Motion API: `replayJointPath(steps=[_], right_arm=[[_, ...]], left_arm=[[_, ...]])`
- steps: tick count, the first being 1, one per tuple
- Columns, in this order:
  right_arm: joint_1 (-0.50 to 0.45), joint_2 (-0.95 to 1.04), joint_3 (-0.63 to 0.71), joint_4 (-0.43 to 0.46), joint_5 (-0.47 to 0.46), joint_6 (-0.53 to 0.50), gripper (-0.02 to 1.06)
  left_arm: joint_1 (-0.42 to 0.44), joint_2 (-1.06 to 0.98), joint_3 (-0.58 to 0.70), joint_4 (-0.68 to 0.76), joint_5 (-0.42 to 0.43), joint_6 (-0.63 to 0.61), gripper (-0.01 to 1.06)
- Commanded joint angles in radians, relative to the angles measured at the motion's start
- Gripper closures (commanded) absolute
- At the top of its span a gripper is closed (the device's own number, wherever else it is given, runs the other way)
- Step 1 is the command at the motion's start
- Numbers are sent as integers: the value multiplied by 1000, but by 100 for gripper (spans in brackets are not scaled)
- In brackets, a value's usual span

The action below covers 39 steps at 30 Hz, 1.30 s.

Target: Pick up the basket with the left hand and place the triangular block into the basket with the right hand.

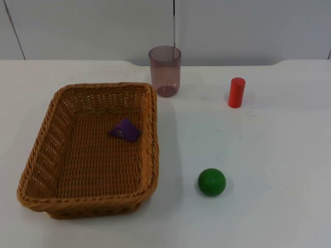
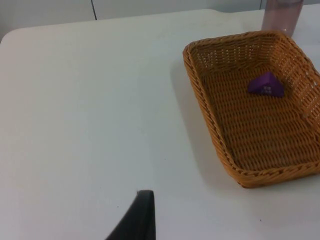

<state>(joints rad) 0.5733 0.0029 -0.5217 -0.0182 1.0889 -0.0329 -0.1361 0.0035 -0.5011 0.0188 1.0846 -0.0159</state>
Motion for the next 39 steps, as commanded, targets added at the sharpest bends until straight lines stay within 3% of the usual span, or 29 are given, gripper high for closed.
replayJointPath(steps=[1, 9, 19, 34, 39], right_arm=[[-39, -3, 6, 2, -13, 3, -1], [-310, -3, 6, 2, -13, 3, -1], [-498, -3, 6, 4, -13, 3, -1], [-532, -3, 6, 2, -13, 3, -1], [-532, -3, 6, 2, -13, 3, -1]], left_arm=[[-3, -4, 5, -11, -8, 2, 0], [-3, -4, 5, -11, -8, 2, 0], [-3, -4, 5, -11, -8, 2, 0], [-1, -4, 5, -11, -8, 2, 0], [37, -4, 5, -11, -8, 2, 0]])
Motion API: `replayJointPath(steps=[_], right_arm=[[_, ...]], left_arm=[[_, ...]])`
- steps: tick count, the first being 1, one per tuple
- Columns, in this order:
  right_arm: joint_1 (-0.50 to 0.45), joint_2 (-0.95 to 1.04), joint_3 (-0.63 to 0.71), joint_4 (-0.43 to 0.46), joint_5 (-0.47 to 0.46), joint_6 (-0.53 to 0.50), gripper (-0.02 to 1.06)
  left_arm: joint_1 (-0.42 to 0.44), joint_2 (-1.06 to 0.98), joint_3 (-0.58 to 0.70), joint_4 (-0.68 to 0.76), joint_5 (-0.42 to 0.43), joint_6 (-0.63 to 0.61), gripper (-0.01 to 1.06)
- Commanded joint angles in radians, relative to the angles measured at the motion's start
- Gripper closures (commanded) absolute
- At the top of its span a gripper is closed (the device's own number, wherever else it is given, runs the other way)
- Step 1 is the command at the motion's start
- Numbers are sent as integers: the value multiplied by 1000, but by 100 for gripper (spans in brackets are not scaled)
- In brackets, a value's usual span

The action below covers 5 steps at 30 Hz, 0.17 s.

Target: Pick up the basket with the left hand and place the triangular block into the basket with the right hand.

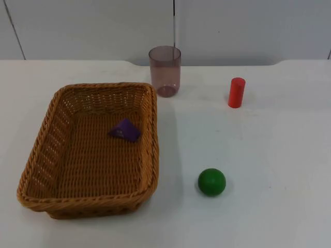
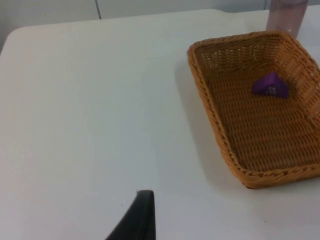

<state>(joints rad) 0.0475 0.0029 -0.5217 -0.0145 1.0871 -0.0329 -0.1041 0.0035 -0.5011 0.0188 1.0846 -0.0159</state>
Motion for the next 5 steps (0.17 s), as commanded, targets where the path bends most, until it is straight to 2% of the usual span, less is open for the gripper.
replayJointPath(steps=[1, 5], right_arm=[[-6, -3, 6, -2, -11, 3, -1], [-6, -3, 6, -2, -11, 3, -1]], left_arm=[[21, -4, 5, -11, -8, 2, 0], [73, -4, 5, -9, -8, 2, 0]])
